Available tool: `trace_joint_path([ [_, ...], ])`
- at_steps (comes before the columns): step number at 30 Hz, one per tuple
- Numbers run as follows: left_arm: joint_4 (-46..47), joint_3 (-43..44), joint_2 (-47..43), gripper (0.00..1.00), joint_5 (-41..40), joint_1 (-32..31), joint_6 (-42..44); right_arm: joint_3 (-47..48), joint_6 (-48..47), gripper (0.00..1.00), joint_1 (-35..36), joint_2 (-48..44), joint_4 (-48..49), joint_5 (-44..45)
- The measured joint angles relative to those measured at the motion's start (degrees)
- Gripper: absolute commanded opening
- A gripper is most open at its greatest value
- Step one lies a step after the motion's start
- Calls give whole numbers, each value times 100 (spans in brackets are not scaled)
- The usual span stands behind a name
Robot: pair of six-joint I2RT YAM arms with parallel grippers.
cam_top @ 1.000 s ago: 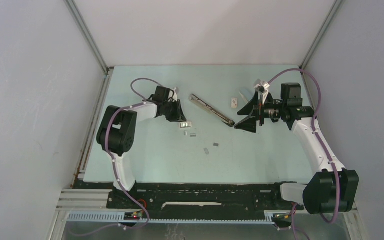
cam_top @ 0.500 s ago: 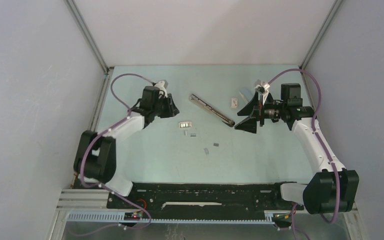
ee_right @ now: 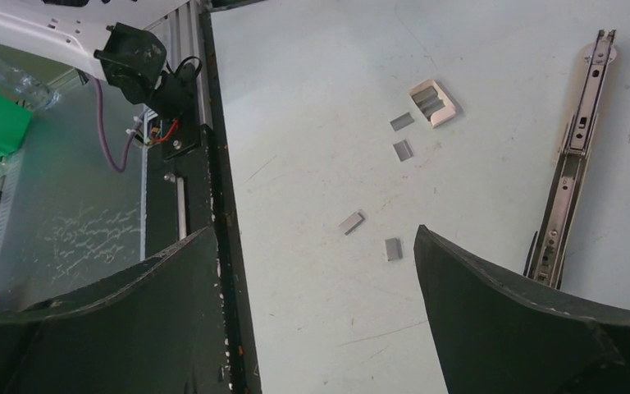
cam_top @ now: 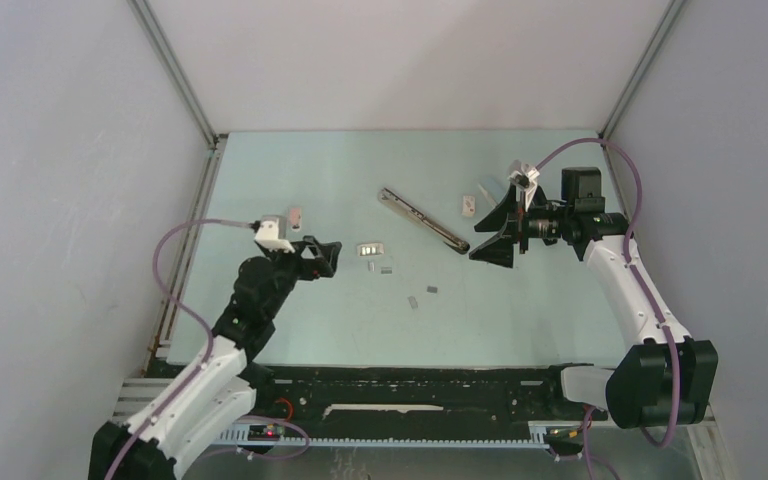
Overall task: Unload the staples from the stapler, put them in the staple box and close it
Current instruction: Move the staple box to the center of the board, then pick up the staple from the center of the board.
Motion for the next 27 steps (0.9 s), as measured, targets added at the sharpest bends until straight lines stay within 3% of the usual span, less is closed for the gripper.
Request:
trace_joint_path([
  [5, 369, -608, -914, 100, -372, 72, -258, 0, -66, 100, 2, 0, -13, 22],
  [13, 503, -678, -409, 96, 20, 87, -702, 0, -544, 100, 118, -55, -297, 229],
  [21, 719, -734, -260, 95, 415, 87, -1047, 57, -1827, 100, 1233, -66, -887, 1054],
  [27, 809, -1316, -1075, 96, 201, 87, -1239, 750, -2863, 100, 1808, 616, -1615, 1283],
])
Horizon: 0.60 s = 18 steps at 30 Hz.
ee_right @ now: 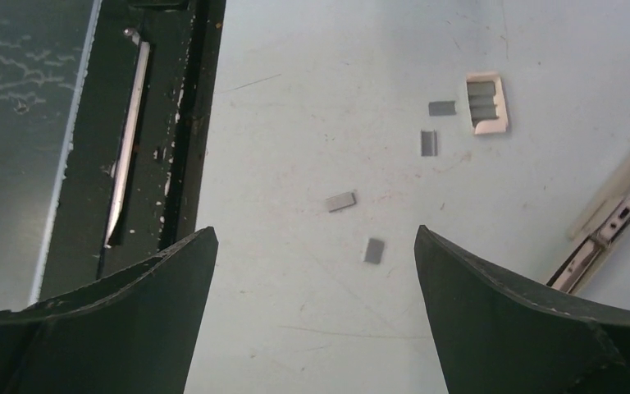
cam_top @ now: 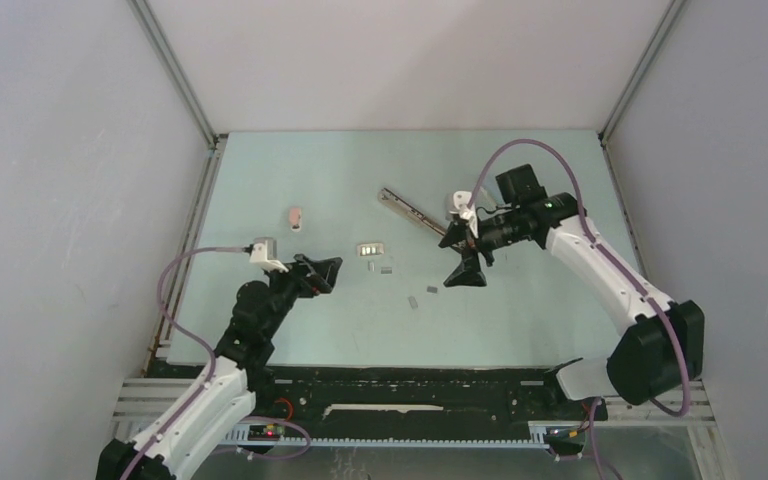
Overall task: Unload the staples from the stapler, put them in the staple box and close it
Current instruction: Pick up the staple from the center of the board.
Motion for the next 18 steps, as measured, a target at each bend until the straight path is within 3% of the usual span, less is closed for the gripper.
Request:
trace_joint_path([
  [9, -87, -271, -726, 96, -175, 0, -66, 802, -625, 100, 855, 1034, -304, 560],
  [18, -232, -330, -831, 96, -188, 0, -63, 1421, -831, 99, 1156, 1908, -376, 1047],
])
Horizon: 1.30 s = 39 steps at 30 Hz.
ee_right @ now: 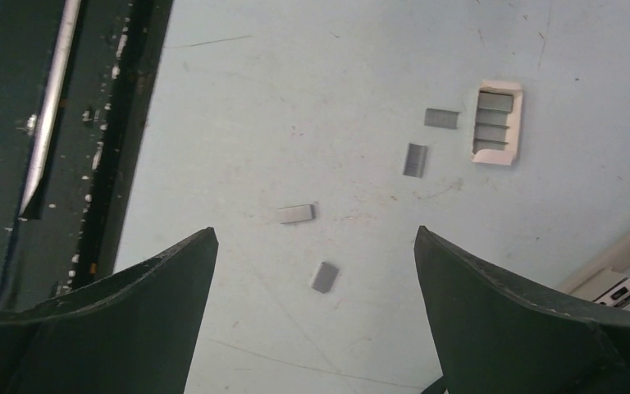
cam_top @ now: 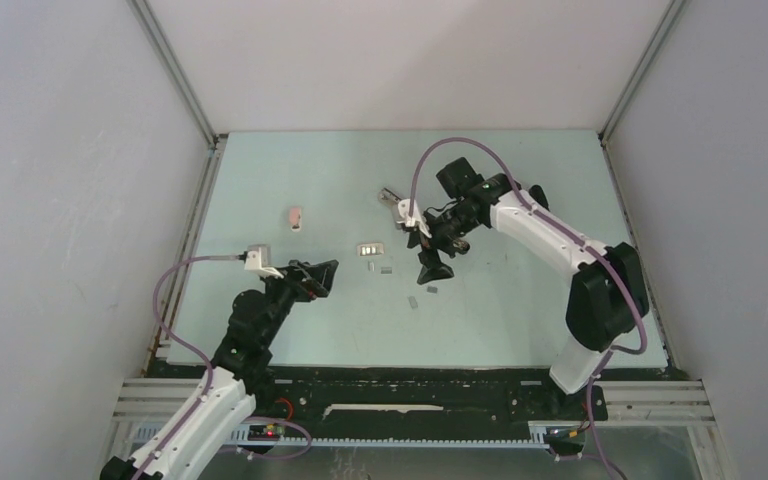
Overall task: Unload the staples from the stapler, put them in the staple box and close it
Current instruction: Pick up the staple from the center of the board.
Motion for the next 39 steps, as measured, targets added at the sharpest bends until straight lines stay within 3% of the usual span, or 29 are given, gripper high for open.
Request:
trace_joint_path([
  [8, -74, -17, -66, 96, -138, 0, 2, 363, -44, 96, 76, 647, 175, 588],
  [21, -411, -72, -616, 96, -557, 0, 2, 363, 282, 92, 264, 824, 669, 1060],
  [39, -592, -74, -881, 95, -734, 0, -92, 450, 671, 71, 758, 1534, 1360, 1856],
])
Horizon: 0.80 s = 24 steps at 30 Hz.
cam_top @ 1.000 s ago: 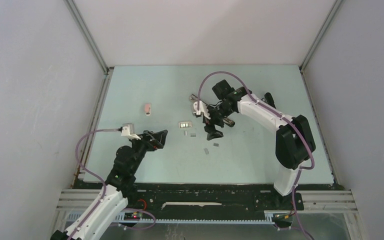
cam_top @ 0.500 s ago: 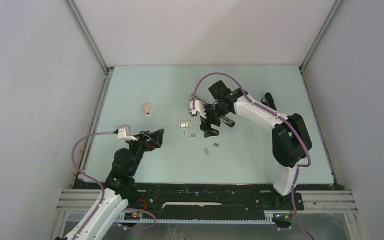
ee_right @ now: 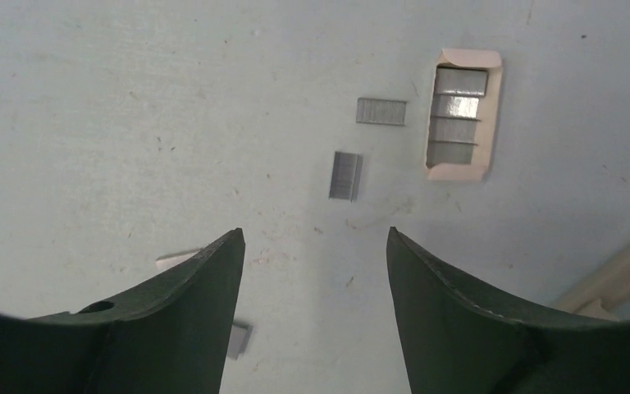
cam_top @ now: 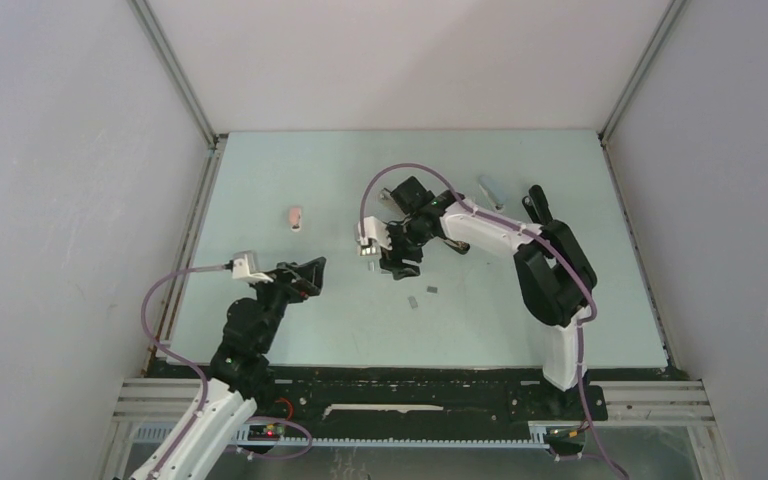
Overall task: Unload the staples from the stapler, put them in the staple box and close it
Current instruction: Pick up the staple from the center of the board.
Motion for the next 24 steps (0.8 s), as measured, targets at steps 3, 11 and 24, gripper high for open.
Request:
trace_joint_path([
  [3, -92, -2, -96, 95, -22, 0, 0, 44, 50, 69, 133, 219, 109, 146],
  [11, -308, -2, -365, 95, -155, 0, 0, 66, 184, 65, 330, 522, 260, 533],
  [24, -461, -107, -498, 95, -166, 0, -4, 463, 391, 58, 334, 907, 286, 752],
])
